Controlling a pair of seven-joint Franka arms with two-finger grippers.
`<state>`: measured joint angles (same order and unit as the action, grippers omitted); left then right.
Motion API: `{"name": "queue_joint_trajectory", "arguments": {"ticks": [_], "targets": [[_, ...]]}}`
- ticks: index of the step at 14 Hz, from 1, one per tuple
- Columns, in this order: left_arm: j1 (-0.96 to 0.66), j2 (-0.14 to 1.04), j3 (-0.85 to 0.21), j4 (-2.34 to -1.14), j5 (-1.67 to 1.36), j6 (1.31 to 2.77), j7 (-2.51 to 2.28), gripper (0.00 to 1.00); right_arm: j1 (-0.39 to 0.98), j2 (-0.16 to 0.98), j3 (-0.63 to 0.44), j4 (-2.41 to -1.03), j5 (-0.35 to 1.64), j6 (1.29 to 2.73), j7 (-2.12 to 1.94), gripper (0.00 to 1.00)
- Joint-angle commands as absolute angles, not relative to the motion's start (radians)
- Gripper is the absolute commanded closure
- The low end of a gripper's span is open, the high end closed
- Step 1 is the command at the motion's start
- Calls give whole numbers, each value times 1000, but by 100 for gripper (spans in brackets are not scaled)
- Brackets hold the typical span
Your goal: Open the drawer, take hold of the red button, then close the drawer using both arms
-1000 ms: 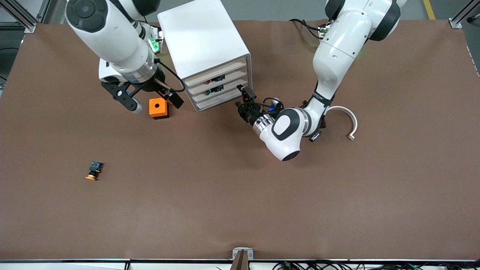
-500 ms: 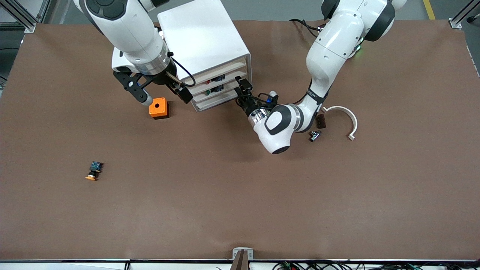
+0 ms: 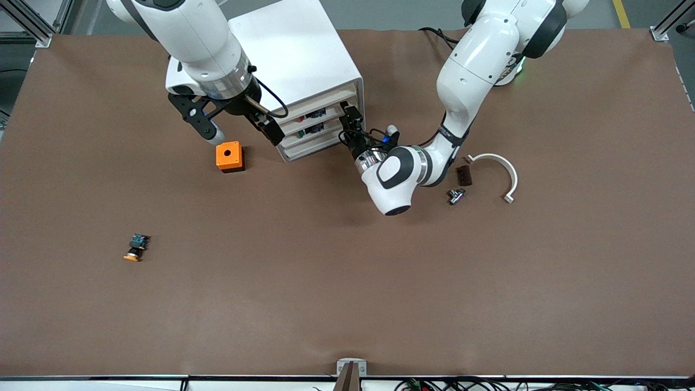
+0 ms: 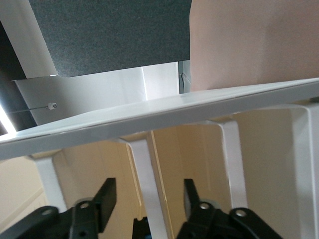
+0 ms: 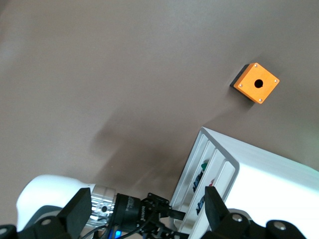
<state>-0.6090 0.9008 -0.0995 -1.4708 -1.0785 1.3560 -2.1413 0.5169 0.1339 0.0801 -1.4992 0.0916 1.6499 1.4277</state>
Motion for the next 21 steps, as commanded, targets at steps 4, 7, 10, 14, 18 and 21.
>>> {"name": "queue_joint_trajectory", "arguments": {"ticks": [4,7,10,14,18,21], "targets": [[-634,905,-95,-1465,-1086,1342,-2149,77,532,137,71,-1480,84,1672,1526,0],[-632,905,-94,-1463,-1086,1342,-2149,90,534,152,72,-1482,89,1722,1574,0],[-621,907,-94,-1462,-1088,1342,-2145,91,555,163,72,-1482,87,1727,1585,0],[-578,913,-87,-1459,-1092,1342,-2145,90,575,173,71,-1480,83,1739,1614,0],[-506,913,-80,-1453,-1095,1362,-2148,89,607,205,71,-1477,77,1766,1686,0],[-445,913,-77,-1439,-1094,1390,-2143,86,632,241,71,-1479,74,1793,1730,0]]}}
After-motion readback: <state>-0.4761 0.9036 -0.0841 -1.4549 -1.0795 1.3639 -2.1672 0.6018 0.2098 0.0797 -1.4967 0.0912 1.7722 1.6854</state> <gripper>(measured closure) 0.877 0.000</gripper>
